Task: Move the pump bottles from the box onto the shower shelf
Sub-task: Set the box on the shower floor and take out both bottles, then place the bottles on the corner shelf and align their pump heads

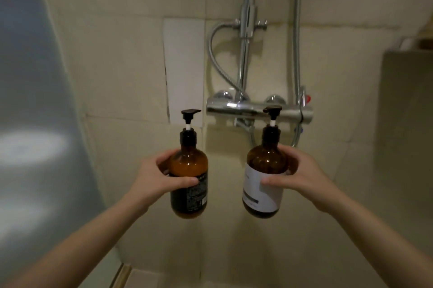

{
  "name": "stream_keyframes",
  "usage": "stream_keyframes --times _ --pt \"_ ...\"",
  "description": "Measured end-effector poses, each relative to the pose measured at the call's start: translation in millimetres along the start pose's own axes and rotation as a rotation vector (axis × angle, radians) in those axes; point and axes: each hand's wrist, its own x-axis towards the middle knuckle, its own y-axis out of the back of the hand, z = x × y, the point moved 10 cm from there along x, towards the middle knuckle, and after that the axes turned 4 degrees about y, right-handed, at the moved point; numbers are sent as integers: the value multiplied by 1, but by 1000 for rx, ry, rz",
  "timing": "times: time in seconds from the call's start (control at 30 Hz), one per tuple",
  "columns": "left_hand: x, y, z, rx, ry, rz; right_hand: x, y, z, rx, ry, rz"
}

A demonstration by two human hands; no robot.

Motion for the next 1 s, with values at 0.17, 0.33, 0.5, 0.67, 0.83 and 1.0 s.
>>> stream_keyframes --times 0.17,0.33,0.5,0.67,0.83,1.0 --pt "5 20 121 -2 -83 -10 30 40 -102 -33 13 -53" --pt "6 45 241 31 -138 -30 56 83 -208 -45 37 -44" --pt "-1 71 346 24 -178 -13 77 120 -309 -53 67 -50" --pt "-6 94 419 -41 -209 4 86 148 -378 -22 93 -3" --pt "-14 108 458 -44 -239 16 81 166 -415 -39 87 42" --pt "-20 105 466 -24 -248 -37 70 167 -429 -55 90 56"
